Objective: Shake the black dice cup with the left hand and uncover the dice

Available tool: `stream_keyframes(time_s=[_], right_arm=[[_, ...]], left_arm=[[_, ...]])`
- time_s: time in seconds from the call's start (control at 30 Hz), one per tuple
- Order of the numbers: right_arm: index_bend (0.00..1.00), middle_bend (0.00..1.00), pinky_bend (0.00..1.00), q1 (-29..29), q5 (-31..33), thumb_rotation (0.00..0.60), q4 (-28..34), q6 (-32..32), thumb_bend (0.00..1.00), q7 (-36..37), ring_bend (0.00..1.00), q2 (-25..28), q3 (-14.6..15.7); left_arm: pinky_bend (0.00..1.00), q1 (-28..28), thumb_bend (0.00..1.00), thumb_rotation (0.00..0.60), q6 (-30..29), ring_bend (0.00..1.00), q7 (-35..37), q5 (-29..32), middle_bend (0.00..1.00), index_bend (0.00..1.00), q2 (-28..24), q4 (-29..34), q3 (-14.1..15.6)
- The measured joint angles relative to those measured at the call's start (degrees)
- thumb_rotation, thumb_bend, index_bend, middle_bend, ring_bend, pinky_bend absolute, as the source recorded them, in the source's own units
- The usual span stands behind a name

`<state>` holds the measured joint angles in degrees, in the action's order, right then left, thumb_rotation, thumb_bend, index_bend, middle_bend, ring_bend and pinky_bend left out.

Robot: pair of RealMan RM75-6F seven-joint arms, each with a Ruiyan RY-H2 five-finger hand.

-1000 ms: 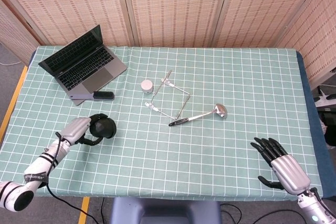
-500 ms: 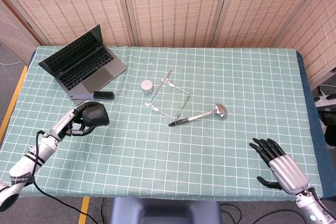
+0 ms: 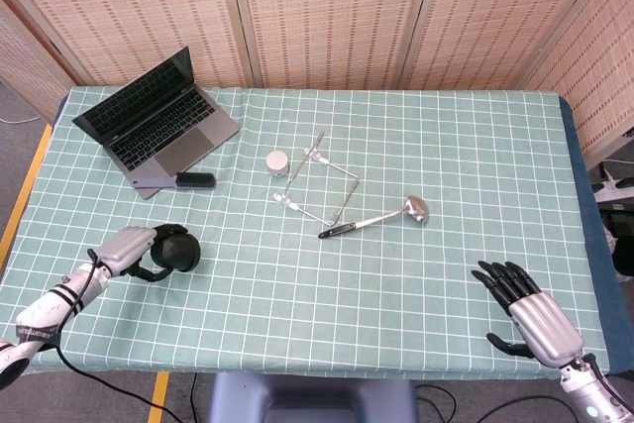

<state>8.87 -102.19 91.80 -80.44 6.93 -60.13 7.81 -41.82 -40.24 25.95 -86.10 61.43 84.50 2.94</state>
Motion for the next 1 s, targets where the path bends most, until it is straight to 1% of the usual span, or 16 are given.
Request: stream_keyframes(time_s=[0.07,0.1,0.17,0.2,0.27,0.33,0.37,0.4,0.43,0.5,0.6,0.7,0.77,0.9,1.0], right_arm=[[0.00,0.00,0.00,0.0,0.0,0.600,0.1,0.1,0.15,-0.1,0.00,0.0,0.0],[0.00,0.00,0.00,0.0,0.1,0.600,0.1,0.2,0.15,-0.1,0.00,0.1,0.0],[0.00,0.00,0.00,0.1,0.1,0.600,0.1,0.3,0.15,-0.1,0.00,0.1,0.0],[0.00,0.00,0.00,0.1,0.1,0.600,0.1,0.3,0.15,-0.1,0.00,0.2,0.0],[0.00,0.00,0.00,0.1,0.1,0.600,0.1,0.3,0.15,-0.1,0.00,0.2,0.1],[0.00,0.00,0.00,0.1,0.0,0.600,0.1,0.4,0.15,0.0,0.00,0.3,0.1],[0.00,0.00,0.00,0.1,-0.1,0.600,0.1,0.3,0.15,0.1,0.00,0.3,0.2],[0.00,0.00,0.00,0.1,-0.1,0.600,0.1,0.2,0.15,0.3,0.00,0.4,0.2],[0.00,0.00,0.00,0.1,-0.1,0.600,0.1,0.1,0.15,0.4,0.00,0.4,0.2],[0.00,0.00,0.00,0.0,-0.2,0.600,0.1,-0.2,0.15,0.6,0.00,0.5,0.2],[0.00,0.00,0.00,0.0,-0.4,0.600,0.0,-0.2,0.15,0.6,0.00,0.5,0.3],[0.00,0.00,0.00,0.0,-0.5,0.600,0.0,-0.1,0.15,0.5,0.00,0.4,0.3],[0.00,0.00,0.00,0.0,-0.5,0.600,0.0,-0.1,0.15,0.4,0.00,0.3,0.4],[0.00,0.00,0.00,0.0,-0.5,0.600,0.1,0.2,0.15,0.4,0.00,0.2,0.4],[0.00,0.00,0.00,0.1,-0.5,0.600,0.1,0.4,0.15,0.5,0.00,0.2,0.5]], left_arm=[[0.83,-0.7,0.69,0.600,1.6,0.75,-7.8,2.6,0.99,0.88,-0.3,0.8,0.1],[0.83,-1.2,0.69,0.600,2.5,0.75,-13.2,4.8,0.99,0.88,-0.4,1.4,0.2],[0.83,-2.0,0.69,0.600,3.2,0.75,-21.5,8.6,0.99,0.88,-0.6,2.3,0.5],[0.83,-2.6,0.69,0.600,3.3,0.75,-27.2,11.5,0.99,0.88,-0.6,3.1,0.8],[0.83,-3.6,0.69,0.600,2.8,0.75,-36.0,16.7,0.99,0.88,-0.5,4.5,1.5],[0.83,-4.8,0.69,0.600,0.9,0.75,-46.7,23.4,0.99,0.88,-0.2,6.5,2.5],[0.83,-5.3,0.69,0.600,-0.6,0.75,-51.4,26.2,0.99,0.88,0.1,7.4,2.9],[0.82,-5.9,0.69,0.600,-3.2,0.75,-57.8,29.6,0.99,0.89,0.6,8.9,3.4],[0.83,-6.3,0.69,0.600,-5.6,0.74,-62.4,32.1,0.99,0.89,1.0,10.1,3.7],[0.83,-7.3,0.69,0.600,-11.6,0.74,-72.4,38.5,0.99,0.88,2.1,13.2,4.5],[0.83,-8.7,0.69,0.600,-19.8,0.74,-82.3,48.0,0.99,0.88,3.4,17.8,5.2],[0.83,-9.4,0.69,0.600,-23.5,0.74,-86.6,53.6,0.99,0.88,3.7,20.5,5.3],[0.83,-9.6,0.69,0.600,-23.1,0.74,-86.4,54.4,0.99,0.88,3.7,21.0,5.3],[0.82,-9.6,0.68,0.600,-18.9,0.74,-81.0,53.2,0.99,0.88,3.4,21.3,5.1],[0.82,-9.4,0.68,0.600,-14.2,0.74,-75.2,51.2,0.98,0.88,3.4,20.7,4.7]])
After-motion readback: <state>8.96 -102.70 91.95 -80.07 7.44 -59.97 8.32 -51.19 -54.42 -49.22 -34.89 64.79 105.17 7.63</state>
